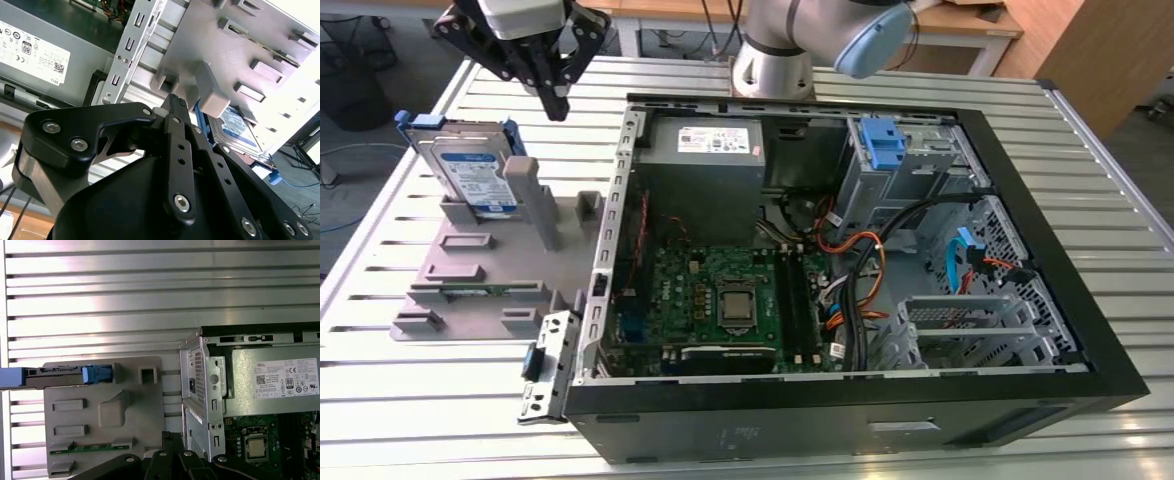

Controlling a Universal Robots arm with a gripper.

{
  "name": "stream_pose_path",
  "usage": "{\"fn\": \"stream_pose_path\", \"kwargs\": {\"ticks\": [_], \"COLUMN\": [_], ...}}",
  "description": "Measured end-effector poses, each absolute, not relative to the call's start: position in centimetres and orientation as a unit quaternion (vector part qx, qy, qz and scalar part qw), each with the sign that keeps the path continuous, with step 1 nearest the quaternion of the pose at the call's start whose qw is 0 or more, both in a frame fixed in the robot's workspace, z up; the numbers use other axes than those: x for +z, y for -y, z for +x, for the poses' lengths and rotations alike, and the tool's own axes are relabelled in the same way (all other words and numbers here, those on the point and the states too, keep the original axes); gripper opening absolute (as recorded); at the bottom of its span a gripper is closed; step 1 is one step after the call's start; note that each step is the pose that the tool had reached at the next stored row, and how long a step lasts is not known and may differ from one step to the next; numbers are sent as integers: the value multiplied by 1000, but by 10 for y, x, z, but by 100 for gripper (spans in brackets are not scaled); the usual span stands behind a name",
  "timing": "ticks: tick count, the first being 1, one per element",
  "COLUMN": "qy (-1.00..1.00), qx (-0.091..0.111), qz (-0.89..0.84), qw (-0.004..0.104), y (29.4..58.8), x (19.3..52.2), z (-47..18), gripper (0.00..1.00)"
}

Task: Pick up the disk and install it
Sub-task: 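Reach for the disk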

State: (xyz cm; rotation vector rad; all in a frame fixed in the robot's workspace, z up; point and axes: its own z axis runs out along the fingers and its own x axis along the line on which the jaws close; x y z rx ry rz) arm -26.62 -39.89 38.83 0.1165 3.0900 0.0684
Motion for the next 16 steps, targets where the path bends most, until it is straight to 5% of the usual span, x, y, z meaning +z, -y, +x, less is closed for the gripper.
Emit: {"fn": "stream_pose_path", "kwargs": {"ticks": [16], "qy": [-999], "qx": [22], "qz": [38], "qw": [24], "y": [399], "x": [388], "z": [-274], "gripper": [11]}}
